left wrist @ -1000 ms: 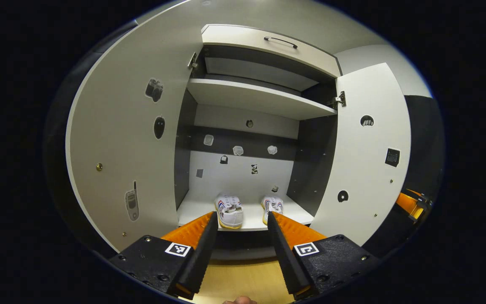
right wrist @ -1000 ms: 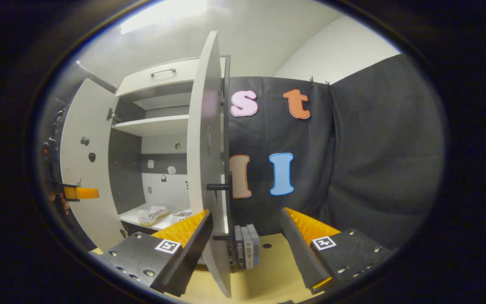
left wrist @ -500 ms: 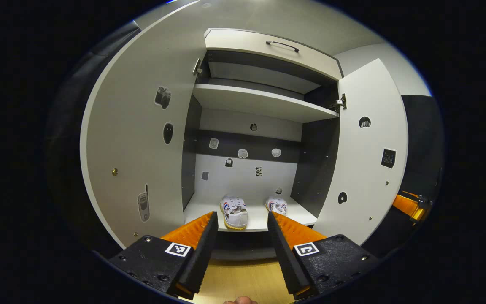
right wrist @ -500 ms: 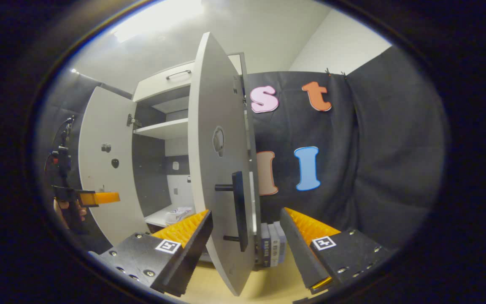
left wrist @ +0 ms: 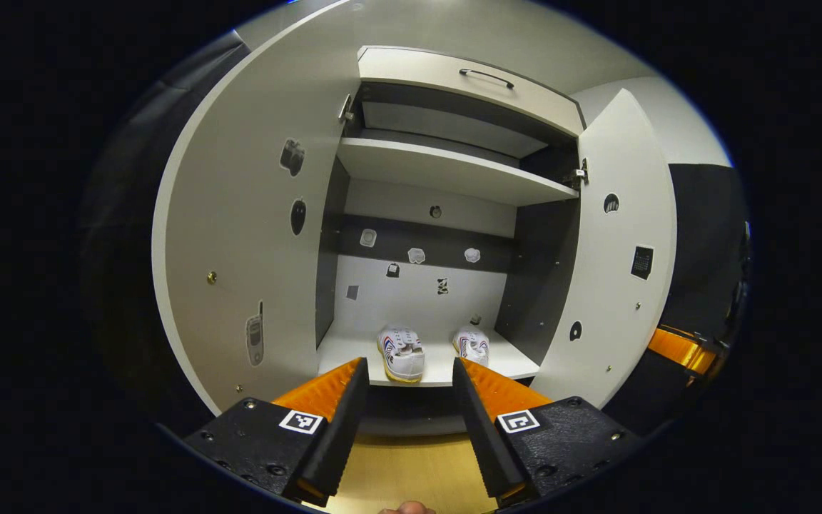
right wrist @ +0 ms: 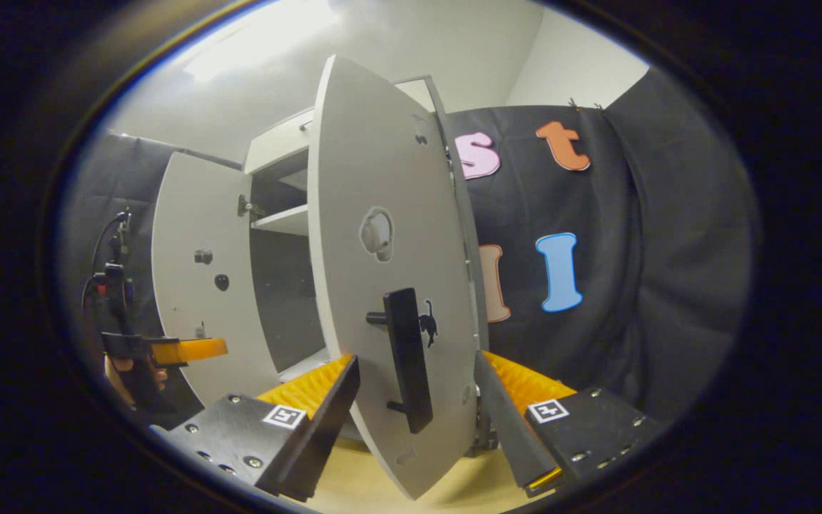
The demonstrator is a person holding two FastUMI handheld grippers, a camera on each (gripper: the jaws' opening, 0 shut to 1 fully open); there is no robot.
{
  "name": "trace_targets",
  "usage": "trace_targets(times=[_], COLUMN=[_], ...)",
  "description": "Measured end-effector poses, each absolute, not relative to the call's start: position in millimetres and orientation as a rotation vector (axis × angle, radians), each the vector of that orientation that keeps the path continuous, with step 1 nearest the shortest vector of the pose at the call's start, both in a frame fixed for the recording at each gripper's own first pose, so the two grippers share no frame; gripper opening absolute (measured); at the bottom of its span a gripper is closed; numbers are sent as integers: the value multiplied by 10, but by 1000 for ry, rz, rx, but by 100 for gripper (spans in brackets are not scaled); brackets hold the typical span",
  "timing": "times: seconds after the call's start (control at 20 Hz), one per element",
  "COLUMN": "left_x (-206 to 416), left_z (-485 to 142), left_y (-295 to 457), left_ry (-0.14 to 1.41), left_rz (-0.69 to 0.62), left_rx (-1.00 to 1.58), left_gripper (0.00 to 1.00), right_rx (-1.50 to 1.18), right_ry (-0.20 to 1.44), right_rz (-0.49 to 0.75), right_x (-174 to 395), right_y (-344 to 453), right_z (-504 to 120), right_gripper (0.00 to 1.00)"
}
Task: Grab one shoe with the right hand and put it into the shoe cabinet, grab the other shoe with the left hand and put it into the shoe cabinet; then close the right door with the right hand and the left door with the left hand.
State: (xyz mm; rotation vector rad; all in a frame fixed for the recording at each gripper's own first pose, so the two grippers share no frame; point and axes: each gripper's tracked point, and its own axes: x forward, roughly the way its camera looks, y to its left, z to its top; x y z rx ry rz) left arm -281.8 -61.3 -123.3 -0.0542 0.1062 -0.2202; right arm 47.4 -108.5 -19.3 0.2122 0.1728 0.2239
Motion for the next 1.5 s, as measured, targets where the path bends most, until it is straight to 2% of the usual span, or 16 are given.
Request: trace_targets(times=[0.1, 0.15, 0.25, 0.3, 0.45, 1.5], left_x=[-2810, -2801, -2805, -2815, -2836, -3234], left_z=[-1234, -1238, -1239, -1239, -1204, -1050], left_y=[-579, -559, -506, -476, -402, -198], left_ry=[105, 105, 105, 105, 92, 27], left_rz=[-213, -208, -198, -194, -186, -139], left_rx=[-52, -54, -60, -61, -61, -51], left_gripper=[74, 74, 74, 74, 74, 74], right_rx=[222, 225, 230, 229, 212, 213], right_ry=[179, 180, 185, 186, 189, 204], right_rz=[255, 270, 289, 298, 326, 299], right_x=[531, 566, 661, 699, 779, 1240], right_y=[-933, -854, -729, -641, -436, -96], right_z=[-214, -220, -226, -238, -256, -367], right_gripper=[97, 92, 92, 97, 97, 98])
